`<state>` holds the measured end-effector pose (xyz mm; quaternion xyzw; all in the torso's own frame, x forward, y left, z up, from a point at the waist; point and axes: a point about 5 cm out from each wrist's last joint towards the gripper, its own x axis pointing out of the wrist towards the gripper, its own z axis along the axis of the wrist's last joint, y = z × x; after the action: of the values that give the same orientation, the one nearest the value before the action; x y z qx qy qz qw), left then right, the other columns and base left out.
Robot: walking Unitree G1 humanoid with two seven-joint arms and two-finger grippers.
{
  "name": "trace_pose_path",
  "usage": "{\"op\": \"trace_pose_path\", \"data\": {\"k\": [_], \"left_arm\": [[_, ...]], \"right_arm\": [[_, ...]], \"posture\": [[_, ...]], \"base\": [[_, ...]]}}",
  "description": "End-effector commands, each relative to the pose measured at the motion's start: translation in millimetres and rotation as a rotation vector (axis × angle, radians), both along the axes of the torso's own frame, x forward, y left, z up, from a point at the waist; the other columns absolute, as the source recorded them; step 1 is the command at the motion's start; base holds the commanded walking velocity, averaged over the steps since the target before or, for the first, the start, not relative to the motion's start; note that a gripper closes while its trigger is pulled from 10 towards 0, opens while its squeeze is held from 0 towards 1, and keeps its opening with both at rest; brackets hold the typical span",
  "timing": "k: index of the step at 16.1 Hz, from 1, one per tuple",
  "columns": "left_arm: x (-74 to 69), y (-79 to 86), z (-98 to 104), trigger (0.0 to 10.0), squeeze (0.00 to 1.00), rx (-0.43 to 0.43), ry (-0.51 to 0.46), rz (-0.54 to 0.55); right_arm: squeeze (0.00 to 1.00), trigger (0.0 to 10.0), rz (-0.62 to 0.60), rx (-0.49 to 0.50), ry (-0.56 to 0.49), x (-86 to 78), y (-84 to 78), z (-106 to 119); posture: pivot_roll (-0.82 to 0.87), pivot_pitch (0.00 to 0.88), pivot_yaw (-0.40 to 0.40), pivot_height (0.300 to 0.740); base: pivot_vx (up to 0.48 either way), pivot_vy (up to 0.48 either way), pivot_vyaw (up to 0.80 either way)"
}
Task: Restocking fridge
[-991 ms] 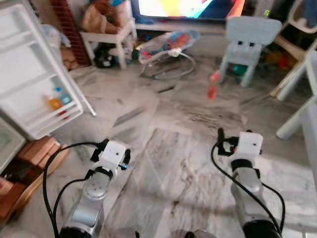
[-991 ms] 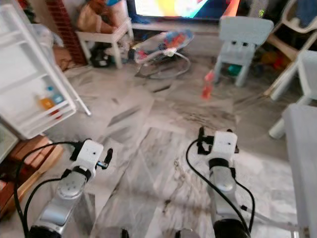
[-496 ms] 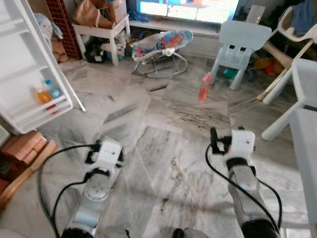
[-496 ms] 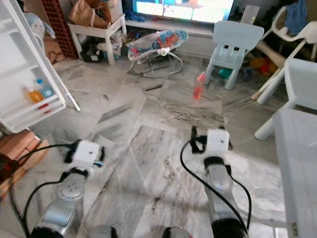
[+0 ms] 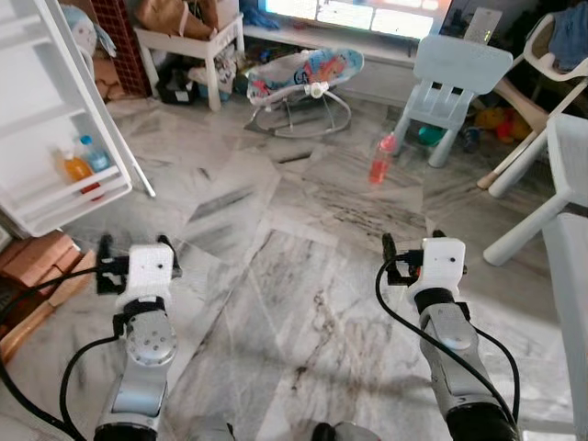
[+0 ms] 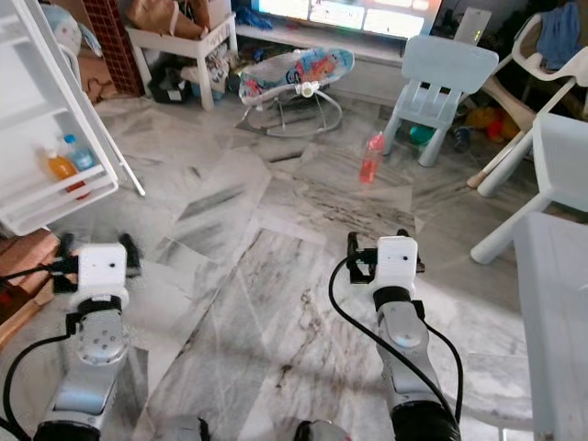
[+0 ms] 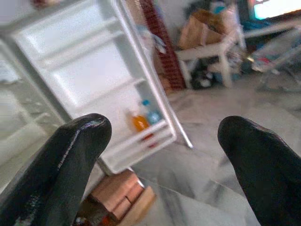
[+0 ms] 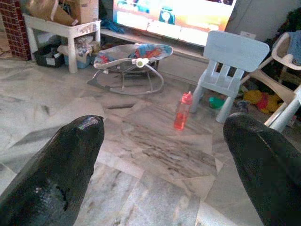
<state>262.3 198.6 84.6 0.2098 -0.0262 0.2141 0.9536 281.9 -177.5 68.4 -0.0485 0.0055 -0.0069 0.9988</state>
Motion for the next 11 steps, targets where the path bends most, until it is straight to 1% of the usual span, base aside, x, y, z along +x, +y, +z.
{"op": "trace_pose_path", "data": {"k": [1,2,4,7,11], "left_arm": [[2.6,3.4,10.7,10.0,0.00,0.005,-0.061,0.049],[3.5,6.2,13.9,10.0,0.00,0.016,-0.081,0.082],[9.2,9.3,19.8,10.0,0.00,0.024,-0.104,0.095],[11.9,10.2,22.3,10.0,0.00,0.039,-0.116,0.109],[13.6,4.1,19.8,10.0,0.00,0.039,-0.106,0.079]], "right_arm": [[0.00,10.0,0.006,-0.009,0.015,1.0,-1.3,-0.9],[0.00,10.0,0.009,-0.010,0.015,1.9,-0.8,-0.5],[0.00,10.0,0.024,-0.016,0.014,3.6,0.1,0.3],[0.00,10.0,0.030,-0.021,0.013,4.8,-0.2,1.3],[0.00,10.0,0.034,-0.020,0.015,3.9,1.8,0.1]], "posture": [[0.13,0.053,-0.078,0.740],[0.13,0.051,-0.081,0.740],[0.13,0.047,-0.090,0.740],[0.13,0.046,-0.093,0.740],[0.13,0.046,-0.090,0.740]], "base": [[0.000,0.000,0.00],[0.000,0.000,0.00],[0.000,0.000,0.00],[0.000,0.000,0.00],[0.000,0.000,0.00]]}}
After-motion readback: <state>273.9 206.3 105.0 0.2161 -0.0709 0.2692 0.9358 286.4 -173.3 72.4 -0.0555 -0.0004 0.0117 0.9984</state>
